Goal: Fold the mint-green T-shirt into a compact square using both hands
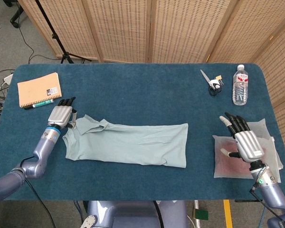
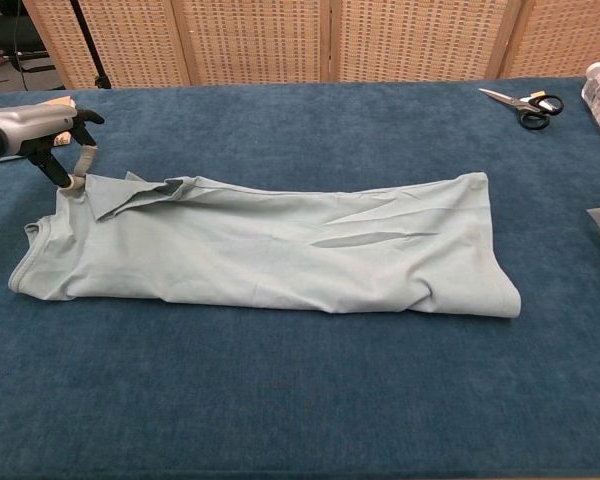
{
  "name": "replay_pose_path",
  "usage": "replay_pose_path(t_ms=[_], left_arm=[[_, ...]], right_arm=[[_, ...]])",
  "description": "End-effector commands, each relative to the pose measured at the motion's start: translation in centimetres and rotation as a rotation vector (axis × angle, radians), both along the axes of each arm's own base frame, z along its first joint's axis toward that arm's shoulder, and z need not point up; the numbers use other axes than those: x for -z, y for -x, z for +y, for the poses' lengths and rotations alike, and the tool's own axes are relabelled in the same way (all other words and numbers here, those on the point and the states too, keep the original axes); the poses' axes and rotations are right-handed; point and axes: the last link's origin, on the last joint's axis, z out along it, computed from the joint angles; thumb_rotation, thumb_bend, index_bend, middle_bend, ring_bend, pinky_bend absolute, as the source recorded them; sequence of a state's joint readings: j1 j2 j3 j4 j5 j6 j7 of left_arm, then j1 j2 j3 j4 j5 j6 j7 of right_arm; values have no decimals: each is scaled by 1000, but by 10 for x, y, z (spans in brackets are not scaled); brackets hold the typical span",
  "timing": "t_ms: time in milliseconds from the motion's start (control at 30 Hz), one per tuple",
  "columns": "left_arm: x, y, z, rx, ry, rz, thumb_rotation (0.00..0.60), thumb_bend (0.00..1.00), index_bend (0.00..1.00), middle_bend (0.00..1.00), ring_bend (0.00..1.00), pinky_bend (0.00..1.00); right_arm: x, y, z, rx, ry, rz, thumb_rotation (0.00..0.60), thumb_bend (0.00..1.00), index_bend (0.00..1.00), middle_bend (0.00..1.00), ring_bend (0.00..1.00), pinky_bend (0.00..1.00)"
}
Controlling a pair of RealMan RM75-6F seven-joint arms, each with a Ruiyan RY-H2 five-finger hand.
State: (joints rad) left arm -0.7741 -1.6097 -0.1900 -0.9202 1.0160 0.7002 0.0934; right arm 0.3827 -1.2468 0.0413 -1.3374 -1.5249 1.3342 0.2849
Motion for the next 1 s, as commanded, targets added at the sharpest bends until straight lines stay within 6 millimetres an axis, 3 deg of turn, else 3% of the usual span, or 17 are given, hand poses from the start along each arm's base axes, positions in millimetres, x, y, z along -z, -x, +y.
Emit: replay_pose_path(t_ms=[33, 67, 167, 233, 1000], left_arm=[[-2, -2, 1, -2, -37, -2, 600, 451, 0, 0, 0, 0], [-3, -1, 0, -1, -43, -2, 600, 437, 0, 0, 0, 0], [-7, -1, 0, 1, -64, -5, 600, 92, 0, 0, 0, 0], [-10, 0, 0, 0, -70, -5, 600, 2, 0, 0, 0, 0], [-19, 9, -13, 104, -116, -19, 600, 0, 0, 0, 0, 0]], right_arm=[[1, 0, 0, 0, -3, 2, 600, 0, 0, 0, 0, 0], [1, 0, 0, -1, -3, 3, 600, 0, 0, 0, 0, 0], [1, 0, 0, -2, -4, 5, 600, 0, 0, 0, 0, 0], [2, 0, 1, -3, -5, 6, 600, 0, 0, 0, 0, 0], [3, -2, 3, -15, -8, 9, 600, 0, 0, 0, 0, 0]])
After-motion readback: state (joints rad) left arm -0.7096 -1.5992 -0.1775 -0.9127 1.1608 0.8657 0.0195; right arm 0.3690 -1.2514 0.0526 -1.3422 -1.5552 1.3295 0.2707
